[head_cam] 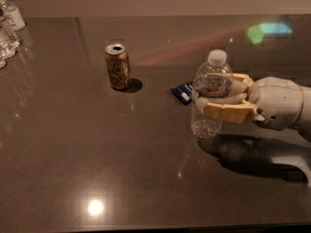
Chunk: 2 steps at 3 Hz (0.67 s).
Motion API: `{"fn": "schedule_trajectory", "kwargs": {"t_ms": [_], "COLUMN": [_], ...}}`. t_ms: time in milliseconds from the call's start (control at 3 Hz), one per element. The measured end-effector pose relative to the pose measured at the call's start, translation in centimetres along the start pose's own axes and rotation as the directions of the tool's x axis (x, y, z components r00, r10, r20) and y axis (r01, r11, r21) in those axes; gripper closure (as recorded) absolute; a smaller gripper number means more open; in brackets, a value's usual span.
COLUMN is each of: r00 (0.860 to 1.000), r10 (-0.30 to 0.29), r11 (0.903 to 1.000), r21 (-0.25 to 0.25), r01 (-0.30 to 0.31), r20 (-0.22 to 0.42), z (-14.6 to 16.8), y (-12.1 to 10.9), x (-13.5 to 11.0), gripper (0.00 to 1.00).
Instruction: Place water bottle upright
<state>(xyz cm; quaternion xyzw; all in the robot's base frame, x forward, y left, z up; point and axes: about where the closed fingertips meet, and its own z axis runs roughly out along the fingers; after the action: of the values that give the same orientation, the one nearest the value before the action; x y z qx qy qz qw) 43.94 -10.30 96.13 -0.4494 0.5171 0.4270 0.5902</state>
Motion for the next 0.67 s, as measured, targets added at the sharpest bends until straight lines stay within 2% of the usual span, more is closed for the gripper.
{"fn": "schedule_trajectory", "kwargs": {"t_ms": [667], "r00": [0.998], "r10": [0.026], "r11": [0.9994], "r21": [0.022], "r01": [-0.027], "r20": [0.050], "z": [-0.60], "y": [-0.80], "x": [1.73], "gripper": [1.00]}}
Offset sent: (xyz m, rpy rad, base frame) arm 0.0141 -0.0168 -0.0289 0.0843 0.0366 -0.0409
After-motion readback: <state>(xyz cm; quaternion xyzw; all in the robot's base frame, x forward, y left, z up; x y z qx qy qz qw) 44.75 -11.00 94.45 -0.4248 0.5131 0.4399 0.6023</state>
